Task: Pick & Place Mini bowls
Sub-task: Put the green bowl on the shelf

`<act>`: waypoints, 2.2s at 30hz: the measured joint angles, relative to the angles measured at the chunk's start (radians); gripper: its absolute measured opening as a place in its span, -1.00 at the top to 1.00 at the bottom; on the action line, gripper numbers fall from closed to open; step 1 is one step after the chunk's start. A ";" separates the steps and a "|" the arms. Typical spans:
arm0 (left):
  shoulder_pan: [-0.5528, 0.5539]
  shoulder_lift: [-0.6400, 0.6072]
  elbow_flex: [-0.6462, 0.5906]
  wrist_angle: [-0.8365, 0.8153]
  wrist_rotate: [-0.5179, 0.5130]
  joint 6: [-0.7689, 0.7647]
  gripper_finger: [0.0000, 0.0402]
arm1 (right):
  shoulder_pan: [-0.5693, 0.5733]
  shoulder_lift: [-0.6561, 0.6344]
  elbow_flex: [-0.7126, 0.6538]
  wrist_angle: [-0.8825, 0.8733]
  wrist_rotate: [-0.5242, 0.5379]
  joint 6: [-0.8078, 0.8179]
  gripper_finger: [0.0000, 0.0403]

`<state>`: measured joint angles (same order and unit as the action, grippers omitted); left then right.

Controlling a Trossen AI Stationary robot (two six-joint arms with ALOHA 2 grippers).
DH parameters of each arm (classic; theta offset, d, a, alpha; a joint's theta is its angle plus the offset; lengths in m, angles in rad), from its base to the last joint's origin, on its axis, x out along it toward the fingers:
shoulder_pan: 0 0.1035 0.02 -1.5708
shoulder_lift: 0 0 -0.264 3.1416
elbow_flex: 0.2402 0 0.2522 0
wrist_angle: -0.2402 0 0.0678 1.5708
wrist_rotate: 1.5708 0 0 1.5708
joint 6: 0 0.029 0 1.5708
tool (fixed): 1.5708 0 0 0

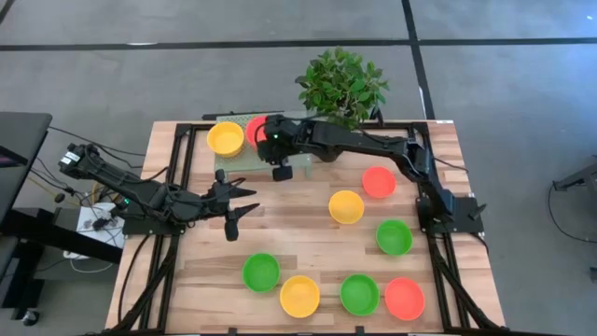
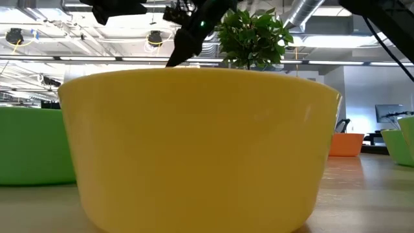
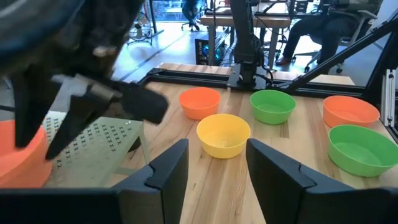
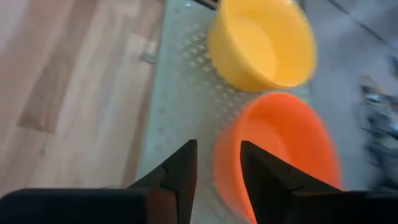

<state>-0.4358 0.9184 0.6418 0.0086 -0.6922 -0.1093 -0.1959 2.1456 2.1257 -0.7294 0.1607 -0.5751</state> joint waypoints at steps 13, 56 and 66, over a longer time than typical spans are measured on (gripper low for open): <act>0.000 0.000 -0.013 0.001 0.000 -0.003 0.19 | 0.188 -0.224 0.111 -0.566 0.061 0.293 0.56; 0.000 0.000 -0.018 0.026 0.001 -0.086 0.19 | 0.676 -0.643 -1.190 -0.305 -0.121 2.047 0.64; 0.000 0.000 -0.018 0.027 0.001 -0.087 0.19 | 0.622 -0.577 -1.190 -0.303 -0.189 1.964 0.64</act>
<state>-0.4362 0.9188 0.6243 0.0353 -0.6910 -0.1959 0.4262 1.5688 0.9356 -1.0320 -0.0280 1.3886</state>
